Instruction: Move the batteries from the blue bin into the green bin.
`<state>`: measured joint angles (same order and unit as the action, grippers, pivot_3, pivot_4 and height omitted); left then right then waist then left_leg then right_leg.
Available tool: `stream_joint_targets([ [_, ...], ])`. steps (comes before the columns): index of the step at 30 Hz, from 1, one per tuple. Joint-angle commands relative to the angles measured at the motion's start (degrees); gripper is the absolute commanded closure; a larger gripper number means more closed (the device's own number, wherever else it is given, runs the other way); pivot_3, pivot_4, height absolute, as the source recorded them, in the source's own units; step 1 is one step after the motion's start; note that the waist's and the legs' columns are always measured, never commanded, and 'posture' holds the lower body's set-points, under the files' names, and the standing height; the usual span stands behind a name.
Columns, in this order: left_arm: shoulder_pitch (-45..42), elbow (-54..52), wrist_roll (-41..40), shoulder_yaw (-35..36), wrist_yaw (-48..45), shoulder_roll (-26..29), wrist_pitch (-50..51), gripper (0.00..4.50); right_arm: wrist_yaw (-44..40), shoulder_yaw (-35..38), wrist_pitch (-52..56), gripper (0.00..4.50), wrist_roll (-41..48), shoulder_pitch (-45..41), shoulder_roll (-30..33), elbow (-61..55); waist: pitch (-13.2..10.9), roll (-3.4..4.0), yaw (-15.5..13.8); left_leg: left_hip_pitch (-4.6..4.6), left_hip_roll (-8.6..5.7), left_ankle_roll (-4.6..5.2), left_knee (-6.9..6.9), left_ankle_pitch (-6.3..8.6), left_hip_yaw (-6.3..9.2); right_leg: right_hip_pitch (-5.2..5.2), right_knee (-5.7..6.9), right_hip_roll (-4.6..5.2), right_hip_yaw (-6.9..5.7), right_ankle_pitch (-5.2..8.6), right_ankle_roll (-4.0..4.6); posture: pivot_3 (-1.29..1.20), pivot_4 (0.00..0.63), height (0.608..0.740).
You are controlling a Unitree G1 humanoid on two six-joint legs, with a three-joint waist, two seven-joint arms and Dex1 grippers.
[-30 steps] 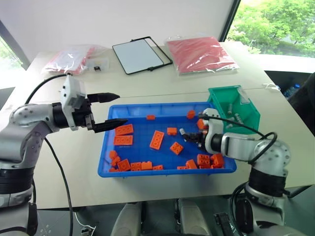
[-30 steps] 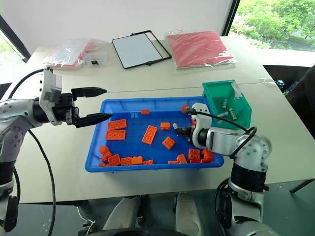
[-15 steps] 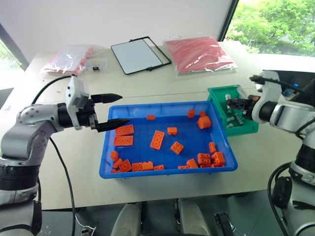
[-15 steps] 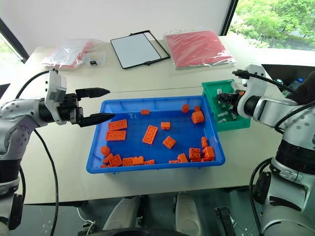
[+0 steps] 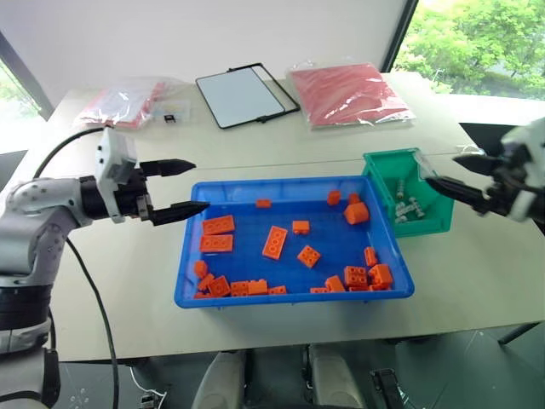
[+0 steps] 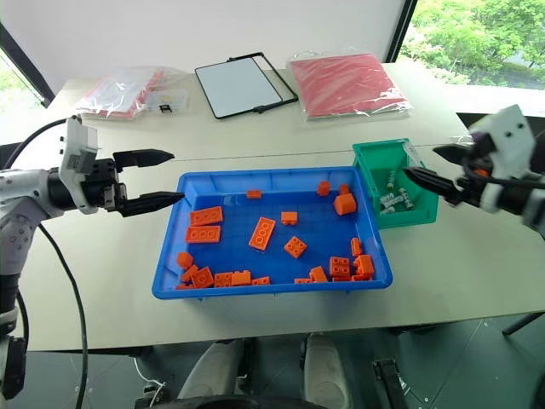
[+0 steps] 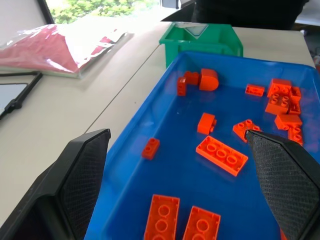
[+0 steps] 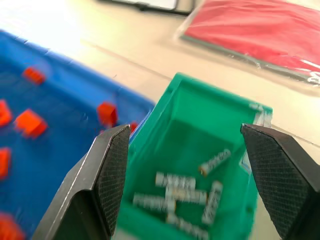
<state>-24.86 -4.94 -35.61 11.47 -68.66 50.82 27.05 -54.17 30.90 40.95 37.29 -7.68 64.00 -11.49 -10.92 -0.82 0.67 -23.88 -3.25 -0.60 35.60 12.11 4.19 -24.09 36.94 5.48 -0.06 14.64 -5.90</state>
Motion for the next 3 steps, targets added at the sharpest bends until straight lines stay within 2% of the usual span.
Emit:
stream_joint_targets([
  [1, 0.3, 0.4, -0.8, 2.6, -1.8, 1.7, -0.6, 0.00, -12.4, 7.4, -5.9, 0.89, 0.4, 4.3, 1.7, 2.4, 0.0, 0.00, 0.1, 0.02, 0.02, 0.00, 0.02, 0.00, 0.00, 0.03, -0.01, 0.00, 0.00, 0.00, 0.00, 0.00, 0.150, 0.735],
  [3, 0.4, 1.0, -0.3, 2.6, -2.6, 1.9, -1.5, 0.00, -14.1, 8.0, -7.0, 0.89, 0.4, 5.0, 1.4, 3.6, 0.0, 0.00, 0.1, 0.15, 0.04, 0.00, 0.06, 0.01, -0.04, 0.14, -0.02, 0.00, 0.01, 0.00, 0.00, 0.00, 0.150, 0.735],
])
